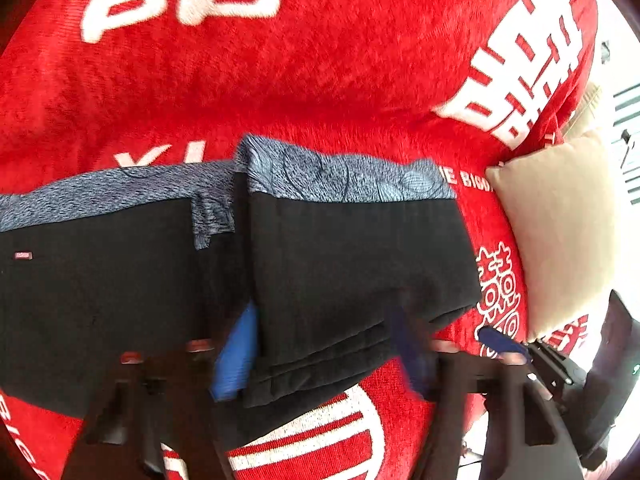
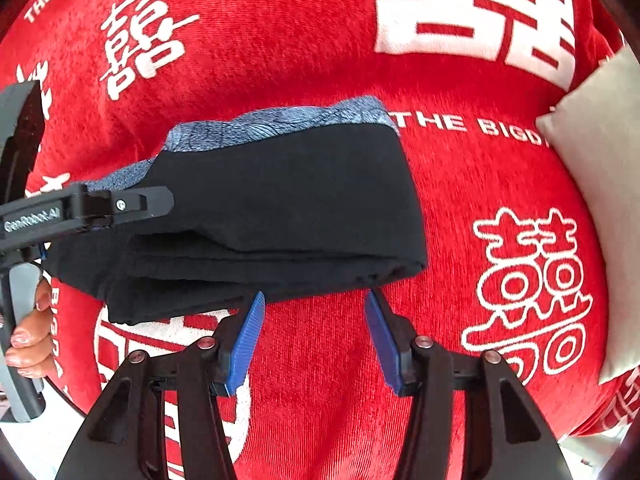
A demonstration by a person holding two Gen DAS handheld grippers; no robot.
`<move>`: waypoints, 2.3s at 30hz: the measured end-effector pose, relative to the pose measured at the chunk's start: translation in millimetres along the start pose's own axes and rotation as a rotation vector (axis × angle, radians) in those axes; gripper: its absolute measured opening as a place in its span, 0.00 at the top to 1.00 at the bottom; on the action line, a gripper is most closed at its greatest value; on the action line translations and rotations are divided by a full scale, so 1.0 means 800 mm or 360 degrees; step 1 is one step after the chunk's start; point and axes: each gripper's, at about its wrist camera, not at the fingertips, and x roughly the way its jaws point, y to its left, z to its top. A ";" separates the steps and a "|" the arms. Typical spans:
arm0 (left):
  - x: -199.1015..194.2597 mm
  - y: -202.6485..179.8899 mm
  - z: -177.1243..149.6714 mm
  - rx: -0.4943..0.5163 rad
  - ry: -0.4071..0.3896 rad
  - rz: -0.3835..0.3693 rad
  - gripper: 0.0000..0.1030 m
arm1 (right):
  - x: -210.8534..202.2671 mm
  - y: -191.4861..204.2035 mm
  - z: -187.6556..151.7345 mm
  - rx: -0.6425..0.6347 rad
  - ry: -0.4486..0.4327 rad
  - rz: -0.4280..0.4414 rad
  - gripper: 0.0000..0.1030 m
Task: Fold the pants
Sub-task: 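Open the right gripper and release the folded end onto the trousers, then press and smooth the folded trousers with both open grippers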
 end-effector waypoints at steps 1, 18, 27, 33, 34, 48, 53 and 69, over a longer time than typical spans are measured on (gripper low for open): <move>0.007 -0.001 0.000 -0.0001 0.0051 0.0019 0.92 | 0.000 -0.003 0.000 0.0018 0.0004 0.0008 0.50; -0.005 0.020 -0.048 -0.0089 0.0027 0.0121 0.95 | -0.011 -0.052 0.018 0.0160 0.0041 0.0110 0.59; -0.066 -0.015 -0.018 -0.0040 -0.0183 0.0274 0.27 | 0.015 -0.094 0.119 0.0361 -0.0054 0.0155 0.55; -0.028 -0.040 0.023 0.0018 -0.0206 0.0334 0.27 | 0.052 -0.091 0.174 0.0296 -0.0044 0.0079 0.55; -0.015 -0.040 0.028 0.0005 -0.0189 0.0360 0.27 | 0.061 -0.085 0.180 0.0246 -0.0035 0.0050 0.55; 0.040 -0.001 -0.013 0.0006 -0.0053 0.0510 0.27 | 0.076 -0.047 0.167 -0.0003 0.0031 -0.0005 0.53; 0.014 0.004 -0.020 -0.0097 -0.0068 0.0529 0.27 | 0.035 -0.044 0.122 0.0007 0.0030 0.0234 0.56; 0.016 0.023 0.043 -0.0145 -0.0151 0.0247 0.66 | 0.051 -0.066 0.089 0.0224 0.0129 0.0487 0.58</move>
